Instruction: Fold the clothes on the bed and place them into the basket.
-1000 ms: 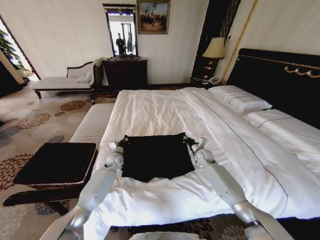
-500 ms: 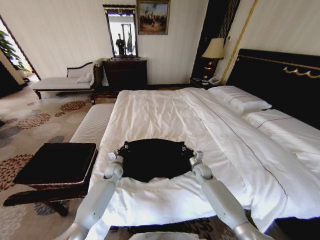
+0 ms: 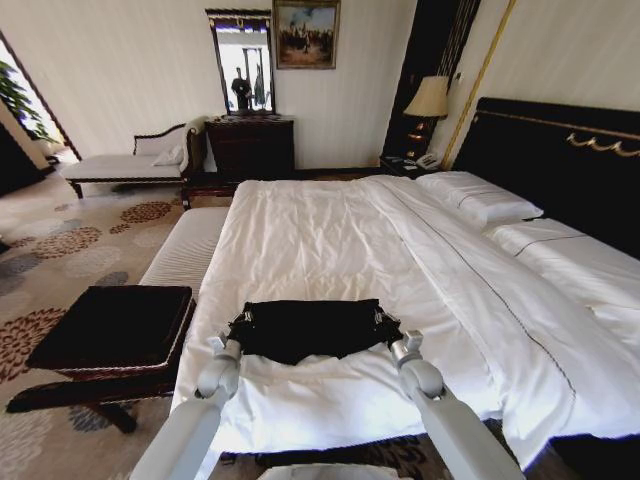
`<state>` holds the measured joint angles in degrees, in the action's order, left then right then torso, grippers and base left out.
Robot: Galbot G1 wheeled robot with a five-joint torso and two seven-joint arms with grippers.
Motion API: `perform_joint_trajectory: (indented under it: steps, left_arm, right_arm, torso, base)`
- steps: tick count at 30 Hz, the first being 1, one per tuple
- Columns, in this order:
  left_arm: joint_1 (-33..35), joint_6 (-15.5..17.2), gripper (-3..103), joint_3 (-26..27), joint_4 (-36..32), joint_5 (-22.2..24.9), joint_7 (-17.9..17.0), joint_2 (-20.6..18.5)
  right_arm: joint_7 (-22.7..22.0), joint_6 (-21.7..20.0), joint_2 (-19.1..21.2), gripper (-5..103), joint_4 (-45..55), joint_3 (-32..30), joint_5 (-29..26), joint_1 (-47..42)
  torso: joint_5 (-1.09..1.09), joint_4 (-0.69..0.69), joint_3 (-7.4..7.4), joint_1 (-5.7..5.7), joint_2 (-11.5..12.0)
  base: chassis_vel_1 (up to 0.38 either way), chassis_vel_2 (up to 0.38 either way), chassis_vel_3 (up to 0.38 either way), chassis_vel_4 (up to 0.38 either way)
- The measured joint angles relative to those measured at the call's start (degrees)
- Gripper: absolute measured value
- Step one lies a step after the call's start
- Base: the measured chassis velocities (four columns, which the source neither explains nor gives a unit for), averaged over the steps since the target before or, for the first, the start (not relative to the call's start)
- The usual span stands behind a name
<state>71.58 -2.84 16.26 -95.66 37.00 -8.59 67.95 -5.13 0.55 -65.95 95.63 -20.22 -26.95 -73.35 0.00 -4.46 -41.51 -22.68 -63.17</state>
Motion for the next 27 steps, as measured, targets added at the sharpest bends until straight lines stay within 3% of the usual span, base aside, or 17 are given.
perform_joint_trajectory:
  steps: [19,27]
  left_arm:
    - [4.2,-0.5,1,0.8,-4.2,-1.4,-0.5,-2.2]
    - [5.7,-0.4,1,0.6,-4.7,-3.0,-1.0,-2.4]
  right_arm:
    - [0.8,0.5,-1.1,0,4.3,-3.8,-0.2,-5.8]
    - [1.4,1.0,-3.6,-3,3.8,-3.8,1.2,-6.8]
  torso:
    - [-0.01,0.00,-0.01,-0.01,0.0]
    - [-0.01,0.00,-0.01,-0.01,0.0]
  base:
    - [0.000,0.000,0.000,0.000]
    - [0.000,0.000,0.000,0.000]
